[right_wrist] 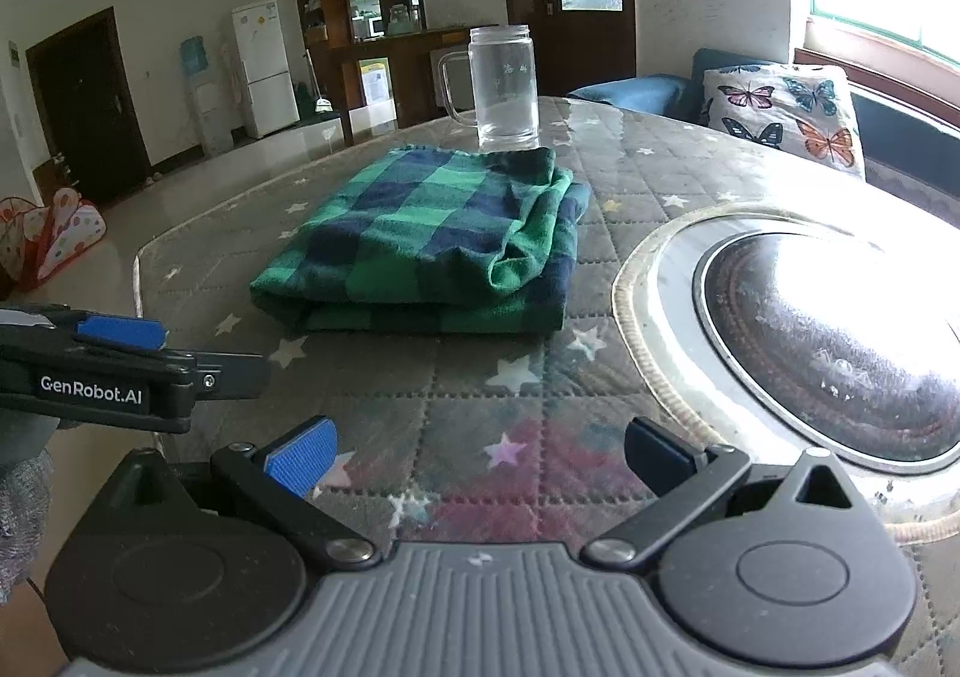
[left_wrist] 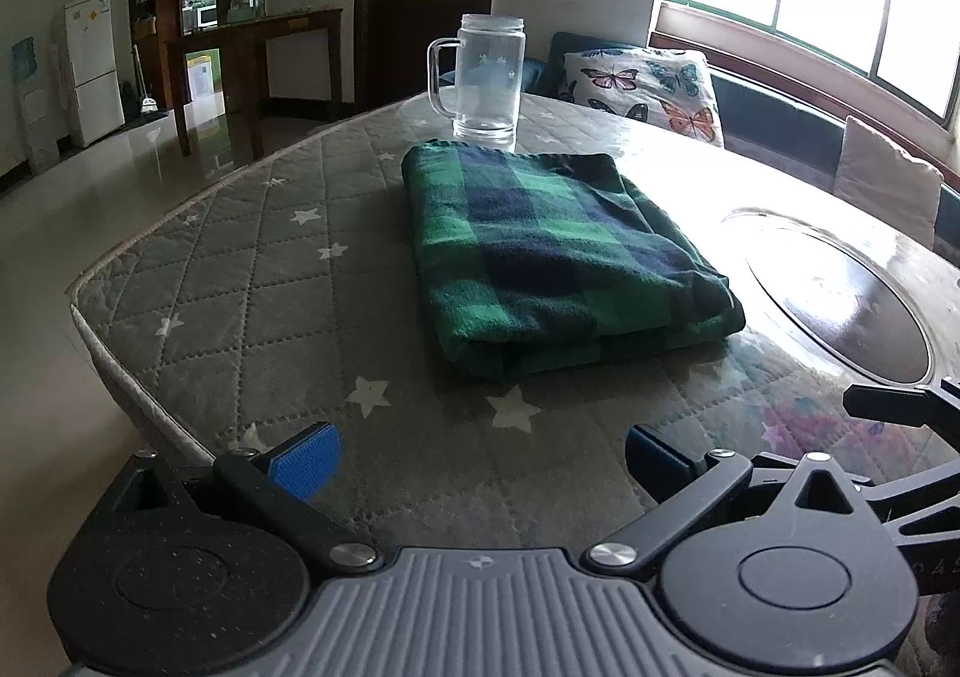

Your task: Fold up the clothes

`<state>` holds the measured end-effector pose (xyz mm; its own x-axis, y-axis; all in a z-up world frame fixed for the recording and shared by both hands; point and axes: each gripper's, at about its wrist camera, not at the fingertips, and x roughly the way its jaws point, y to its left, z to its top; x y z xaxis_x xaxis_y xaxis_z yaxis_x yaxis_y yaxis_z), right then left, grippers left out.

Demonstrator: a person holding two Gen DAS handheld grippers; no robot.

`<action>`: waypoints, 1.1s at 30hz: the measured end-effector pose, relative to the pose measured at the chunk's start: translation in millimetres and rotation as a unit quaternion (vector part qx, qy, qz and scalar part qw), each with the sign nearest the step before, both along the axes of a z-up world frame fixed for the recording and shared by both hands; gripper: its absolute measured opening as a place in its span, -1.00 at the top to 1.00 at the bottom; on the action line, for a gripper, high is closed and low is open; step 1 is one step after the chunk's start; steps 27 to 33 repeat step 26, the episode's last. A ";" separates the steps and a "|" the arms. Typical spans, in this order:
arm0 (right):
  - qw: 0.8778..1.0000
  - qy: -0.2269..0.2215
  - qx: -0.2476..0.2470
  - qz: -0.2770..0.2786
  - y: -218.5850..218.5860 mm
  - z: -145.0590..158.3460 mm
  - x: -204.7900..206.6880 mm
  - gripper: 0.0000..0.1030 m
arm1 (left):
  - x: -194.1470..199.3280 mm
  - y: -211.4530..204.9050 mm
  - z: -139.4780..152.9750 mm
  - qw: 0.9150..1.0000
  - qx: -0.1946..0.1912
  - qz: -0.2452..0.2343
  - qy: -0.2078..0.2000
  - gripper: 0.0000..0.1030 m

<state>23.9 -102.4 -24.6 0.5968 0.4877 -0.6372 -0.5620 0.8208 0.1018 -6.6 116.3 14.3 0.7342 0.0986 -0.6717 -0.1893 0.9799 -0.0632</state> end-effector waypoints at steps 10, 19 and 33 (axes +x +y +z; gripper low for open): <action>1.000 0.005 0.008 -0.001 -2.2 -1.6 -0.3 -1.00 | 0.6 -5.1 -0.4 1.000 0.006 0.003 0.004 -1.00; 1.000 0.011 0.011 -0.001 -3.3 -5.4 -0.1 -1.00 | -0.5 -9.0 -2.7 1.000 0.009 0.002 0.008 -1.00; 1.000 0.013 0.014 0.000 -2.8 -6.4 -1.1 -1.00 | -0.8 -12.1 -4.1 1.000 0.011 0.001 0.011 -1.00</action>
